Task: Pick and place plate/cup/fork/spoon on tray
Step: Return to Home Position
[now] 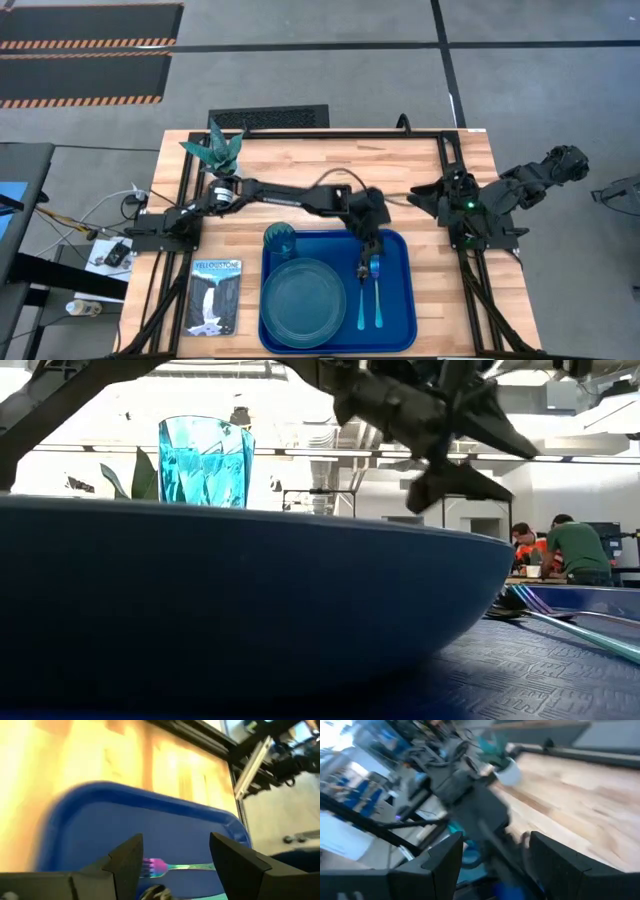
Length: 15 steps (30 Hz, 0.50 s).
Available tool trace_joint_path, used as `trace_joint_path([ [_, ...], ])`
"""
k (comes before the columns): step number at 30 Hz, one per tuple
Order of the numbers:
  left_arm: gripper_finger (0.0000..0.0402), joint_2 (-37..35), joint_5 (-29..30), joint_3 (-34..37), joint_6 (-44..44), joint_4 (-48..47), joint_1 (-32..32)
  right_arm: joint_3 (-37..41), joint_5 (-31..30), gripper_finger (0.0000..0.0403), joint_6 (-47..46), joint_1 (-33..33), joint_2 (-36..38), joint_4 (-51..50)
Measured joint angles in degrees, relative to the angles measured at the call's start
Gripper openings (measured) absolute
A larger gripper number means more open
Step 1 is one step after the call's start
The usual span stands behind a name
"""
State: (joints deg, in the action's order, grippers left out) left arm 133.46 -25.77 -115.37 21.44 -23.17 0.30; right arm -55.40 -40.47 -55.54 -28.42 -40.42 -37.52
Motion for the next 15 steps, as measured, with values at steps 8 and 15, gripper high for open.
trace_joint_path([
  [8, 0.0215, -8.91, 2.00, 0.00, 0.08, -5.93, 3.83, 0.00, -0.14, 0.0254, 23.57, 0.02, 4.65, 21.70],
  [15, 0.0215, -21.51, 4.50, 0.00, -2.95, -10.11, 6.47, -0.04, 1.13, 0.0254, 34.11, -0.14, 13.35, 28.67],
])
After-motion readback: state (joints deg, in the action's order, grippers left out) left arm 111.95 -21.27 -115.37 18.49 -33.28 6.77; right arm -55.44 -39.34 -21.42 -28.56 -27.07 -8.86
